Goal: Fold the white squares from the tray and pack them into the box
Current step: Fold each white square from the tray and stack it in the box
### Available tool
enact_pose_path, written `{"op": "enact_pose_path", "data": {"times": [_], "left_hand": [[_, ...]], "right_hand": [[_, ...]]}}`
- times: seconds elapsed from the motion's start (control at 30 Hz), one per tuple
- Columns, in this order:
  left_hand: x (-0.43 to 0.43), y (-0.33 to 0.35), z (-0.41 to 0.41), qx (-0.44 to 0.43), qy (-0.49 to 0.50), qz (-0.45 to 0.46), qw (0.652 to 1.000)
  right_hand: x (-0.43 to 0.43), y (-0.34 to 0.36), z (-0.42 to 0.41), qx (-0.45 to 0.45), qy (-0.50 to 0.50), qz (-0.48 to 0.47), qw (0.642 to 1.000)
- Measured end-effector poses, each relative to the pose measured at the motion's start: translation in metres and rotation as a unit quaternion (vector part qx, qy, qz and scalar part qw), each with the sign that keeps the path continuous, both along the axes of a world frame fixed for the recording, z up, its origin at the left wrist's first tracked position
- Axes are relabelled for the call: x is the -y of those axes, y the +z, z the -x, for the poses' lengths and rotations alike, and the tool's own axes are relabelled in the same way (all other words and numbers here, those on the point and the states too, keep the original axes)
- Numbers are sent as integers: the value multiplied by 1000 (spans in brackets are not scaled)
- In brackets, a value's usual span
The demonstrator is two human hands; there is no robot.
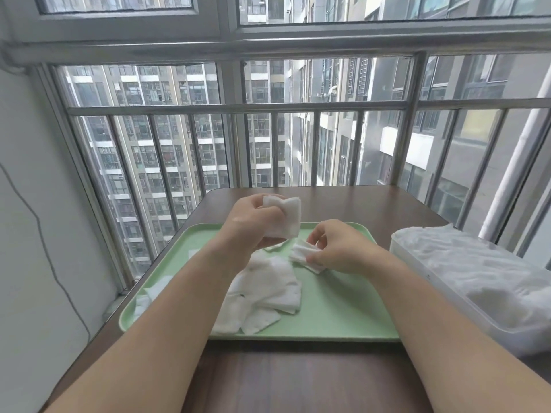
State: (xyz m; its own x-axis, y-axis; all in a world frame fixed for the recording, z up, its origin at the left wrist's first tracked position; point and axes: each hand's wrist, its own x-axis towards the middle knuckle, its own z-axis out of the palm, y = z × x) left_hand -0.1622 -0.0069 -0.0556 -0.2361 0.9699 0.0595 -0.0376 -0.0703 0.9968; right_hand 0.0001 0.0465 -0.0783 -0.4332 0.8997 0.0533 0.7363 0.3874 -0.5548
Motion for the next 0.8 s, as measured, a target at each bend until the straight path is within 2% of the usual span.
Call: {"op": "enact_pose_path", "data": {"times": [0.17,0.27,0.33,0.47,0.63,0.8], "left_hand": [[-1,-2,0,3,4,-2,1000],[-4,-5,3,-3,13,1,1000],[-7,-6,4,1,27,4,1000],[-11,-9,3,12,53,7,998],[-12,-12,2,16,46,13,999],[-10,-10,-2,6,-6,12,1000]], "right_hand": [[2,4,-2,-67,-9,37,997],[-1,9,-6,-162,-21,60,985],[-2,12,-9,-255,-27,92,962],[-1,17,-12,-414,2,193,890],[1,23,-12,-488,36,249,836],[1,25,-13,-500,95,271,817]]}}
